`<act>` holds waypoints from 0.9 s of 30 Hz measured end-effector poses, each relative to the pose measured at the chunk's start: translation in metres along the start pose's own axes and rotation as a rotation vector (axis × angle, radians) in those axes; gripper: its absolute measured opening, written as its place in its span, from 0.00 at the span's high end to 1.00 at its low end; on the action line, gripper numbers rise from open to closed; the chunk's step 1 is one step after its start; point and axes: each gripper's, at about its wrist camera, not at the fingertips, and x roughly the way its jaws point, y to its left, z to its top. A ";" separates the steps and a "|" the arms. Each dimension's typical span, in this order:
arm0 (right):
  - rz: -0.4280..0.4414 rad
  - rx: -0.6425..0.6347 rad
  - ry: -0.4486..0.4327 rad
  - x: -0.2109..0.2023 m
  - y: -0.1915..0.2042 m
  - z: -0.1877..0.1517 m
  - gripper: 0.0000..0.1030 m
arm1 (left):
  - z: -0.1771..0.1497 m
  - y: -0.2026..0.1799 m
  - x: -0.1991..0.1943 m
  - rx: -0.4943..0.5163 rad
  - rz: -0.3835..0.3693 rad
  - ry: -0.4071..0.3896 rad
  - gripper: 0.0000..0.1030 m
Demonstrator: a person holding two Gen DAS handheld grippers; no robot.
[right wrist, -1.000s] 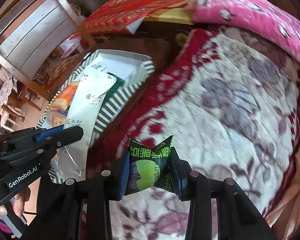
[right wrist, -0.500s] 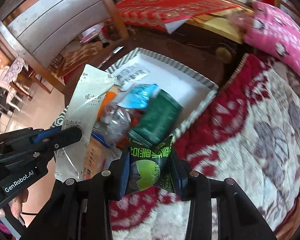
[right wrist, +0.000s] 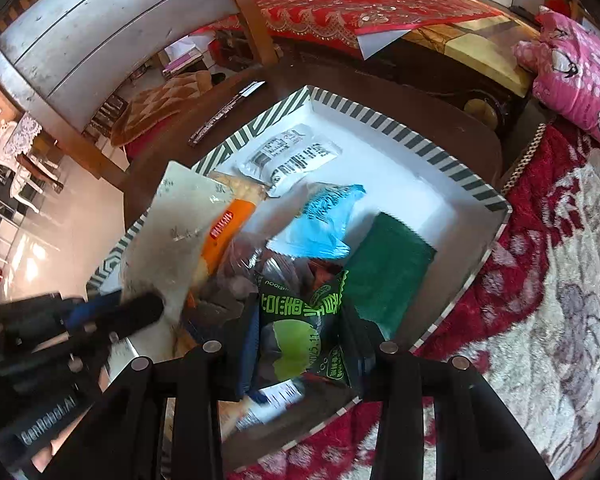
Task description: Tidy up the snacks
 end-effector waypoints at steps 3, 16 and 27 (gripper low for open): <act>0.021 0.021 -0.017 0.001 0.003 0.002 0.52 | -0.001 -0.001 -0.001 0.006 0.033 -0.012 0.85; -0.002 0.059 -0.124 -0.049 -0.007 -0.030 0.39 | -0.017 -0.008 -0.028 0.059 0.169 -0.164 0.26; -0.075 0.069 -0.218 -0.078 -0.010 -0.076 0.35 | -0.049 -0.021 -0.049 0.059 0.185 -0.275 0.09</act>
